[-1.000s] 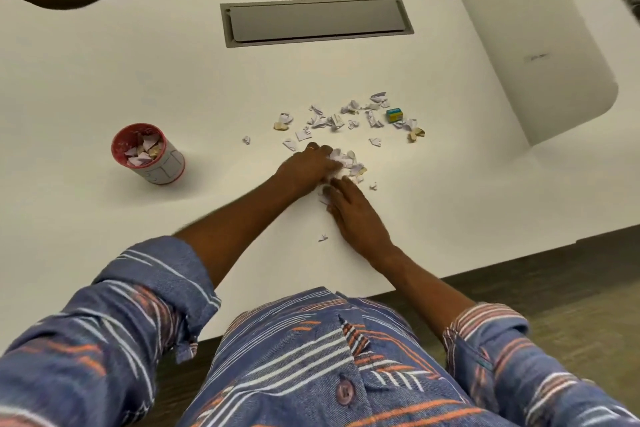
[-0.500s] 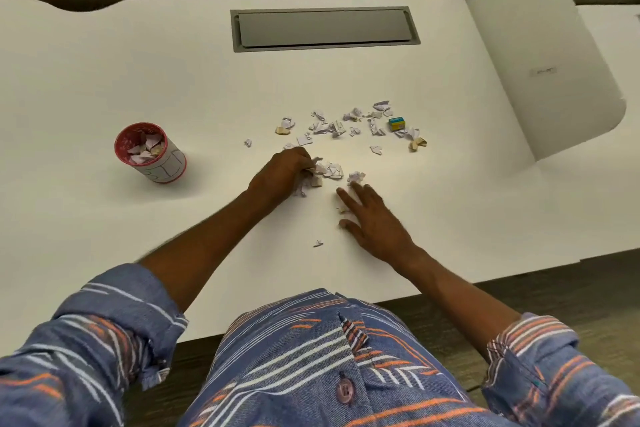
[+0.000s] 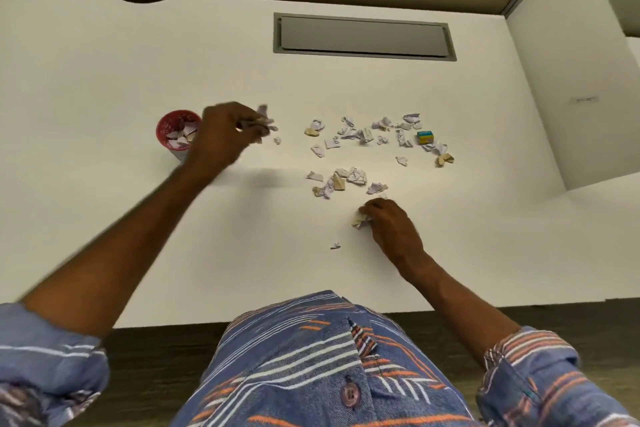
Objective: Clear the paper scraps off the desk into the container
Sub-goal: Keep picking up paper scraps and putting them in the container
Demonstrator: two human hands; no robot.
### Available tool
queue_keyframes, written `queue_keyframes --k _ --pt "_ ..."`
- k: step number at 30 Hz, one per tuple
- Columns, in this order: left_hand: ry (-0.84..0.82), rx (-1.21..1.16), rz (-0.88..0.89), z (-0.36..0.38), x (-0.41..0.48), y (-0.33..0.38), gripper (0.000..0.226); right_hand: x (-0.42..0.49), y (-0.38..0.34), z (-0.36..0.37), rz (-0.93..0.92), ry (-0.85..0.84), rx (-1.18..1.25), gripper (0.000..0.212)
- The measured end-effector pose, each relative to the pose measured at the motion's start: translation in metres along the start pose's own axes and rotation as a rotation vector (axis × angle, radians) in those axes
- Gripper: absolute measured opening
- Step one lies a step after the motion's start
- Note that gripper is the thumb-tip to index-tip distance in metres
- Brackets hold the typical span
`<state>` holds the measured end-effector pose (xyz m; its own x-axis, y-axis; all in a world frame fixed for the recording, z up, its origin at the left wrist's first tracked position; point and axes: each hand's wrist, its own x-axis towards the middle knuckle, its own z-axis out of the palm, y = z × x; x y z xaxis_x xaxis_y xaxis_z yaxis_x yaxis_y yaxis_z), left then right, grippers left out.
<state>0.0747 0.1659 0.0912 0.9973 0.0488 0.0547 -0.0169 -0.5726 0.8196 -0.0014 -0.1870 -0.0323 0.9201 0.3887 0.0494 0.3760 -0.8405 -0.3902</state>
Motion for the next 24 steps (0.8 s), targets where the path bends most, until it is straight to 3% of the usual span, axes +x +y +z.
queue_keyframes --k 5,11,16,24 --pt "0.043 0.187 -0.086 -0.074 0.005 -0.020 0.020 0.019 -0.019 -0.012 0.382 0.108 0.339 0.023" --pt "-0.010 0.448 -0.197 -0.101 0.001 -0.052 0.025 0.037 -0.018 -0.015 0.863 0.158 0.873 0.020" --pt "-0.099 0.567 -0.251 -0.097 0.001 -0.060 0.028 0.042 -0.031 -0.021 0.928 0.197 1.119 0.022" --pt "-0.126 0.477 -0.185 -0.111 0.013 -0.047 0.026 0.070 -0.071 -0.027 0.891 0.177 1.312 0.023"
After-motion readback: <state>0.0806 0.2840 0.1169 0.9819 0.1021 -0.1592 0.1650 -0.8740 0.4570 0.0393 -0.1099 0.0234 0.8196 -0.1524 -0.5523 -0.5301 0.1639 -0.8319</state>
